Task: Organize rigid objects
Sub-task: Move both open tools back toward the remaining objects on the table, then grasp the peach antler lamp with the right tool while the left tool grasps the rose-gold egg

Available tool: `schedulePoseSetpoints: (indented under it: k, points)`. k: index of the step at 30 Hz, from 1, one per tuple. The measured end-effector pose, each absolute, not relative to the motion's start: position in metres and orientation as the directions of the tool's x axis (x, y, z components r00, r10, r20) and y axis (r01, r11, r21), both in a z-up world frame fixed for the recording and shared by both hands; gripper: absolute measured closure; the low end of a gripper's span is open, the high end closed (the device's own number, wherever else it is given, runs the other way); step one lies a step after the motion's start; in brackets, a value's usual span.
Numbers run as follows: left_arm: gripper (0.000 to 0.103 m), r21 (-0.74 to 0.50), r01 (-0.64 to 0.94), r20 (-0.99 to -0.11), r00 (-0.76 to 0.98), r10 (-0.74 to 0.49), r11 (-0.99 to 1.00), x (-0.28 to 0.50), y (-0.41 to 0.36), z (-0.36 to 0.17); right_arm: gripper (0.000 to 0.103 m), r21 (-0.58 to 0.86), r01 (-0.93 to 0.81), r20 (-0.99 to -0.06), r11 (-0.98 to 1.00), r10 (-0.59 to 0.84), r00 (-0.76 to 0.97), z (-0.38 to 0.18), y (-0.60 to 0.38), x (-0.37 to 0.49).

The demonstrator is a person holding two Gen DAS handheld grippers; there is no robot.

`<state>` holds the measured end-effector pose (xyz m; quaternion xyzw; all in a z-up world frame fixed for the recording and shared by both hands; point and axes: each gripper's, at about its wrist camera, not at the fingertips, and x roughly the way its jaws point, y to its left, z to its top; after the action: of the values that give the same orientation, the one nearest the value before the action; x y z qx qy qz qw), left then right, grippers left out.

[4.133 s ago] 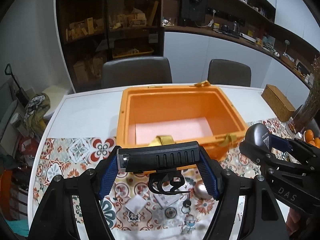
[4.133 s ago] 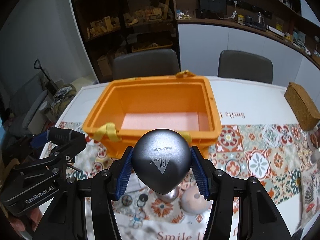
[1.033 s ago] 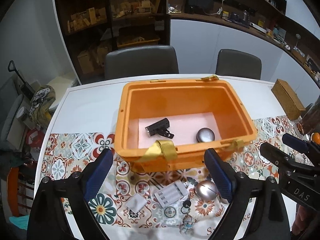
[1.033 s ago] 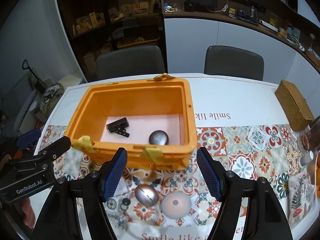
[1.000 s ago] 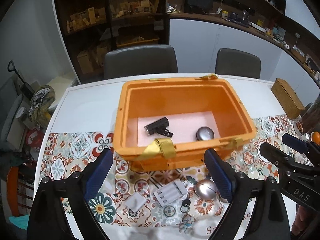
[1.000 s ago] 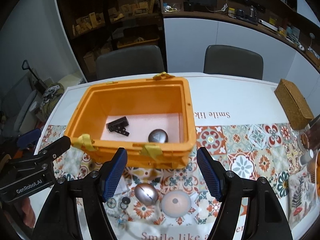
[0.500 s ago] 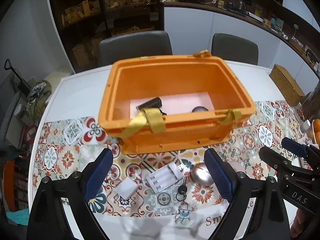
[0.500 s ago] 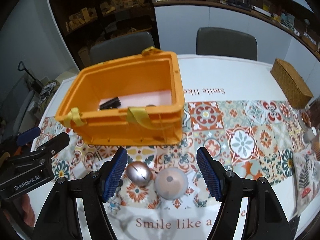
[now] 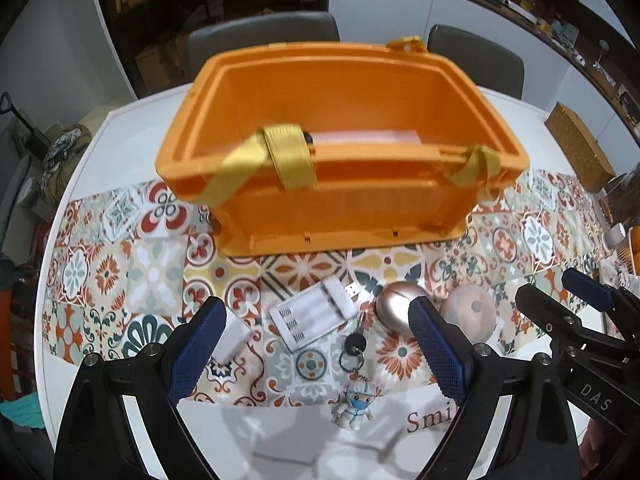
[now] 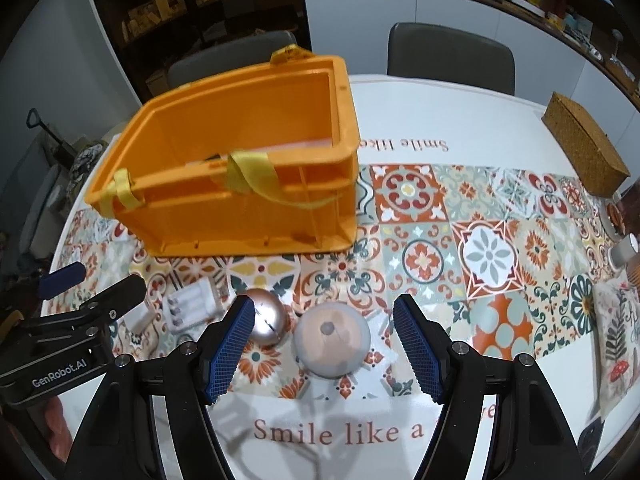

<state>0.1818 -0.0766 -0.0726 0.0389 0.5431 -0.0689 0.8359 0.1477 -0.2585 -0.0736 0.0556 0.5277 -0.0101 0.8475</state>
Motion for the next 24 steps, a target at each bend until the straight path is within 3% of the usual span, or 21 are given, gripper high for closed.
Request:
schedulePoseSetpoints:
  k: [24]
  points:
    - [0.009,0.052,0.166,-0.96,0.281,0.004,0.985,0.172,-0.084,-0.135,0.03,0.064,0.068,-0.957,0.996,0.042,0.287,-0.144,-0.257,0.148]
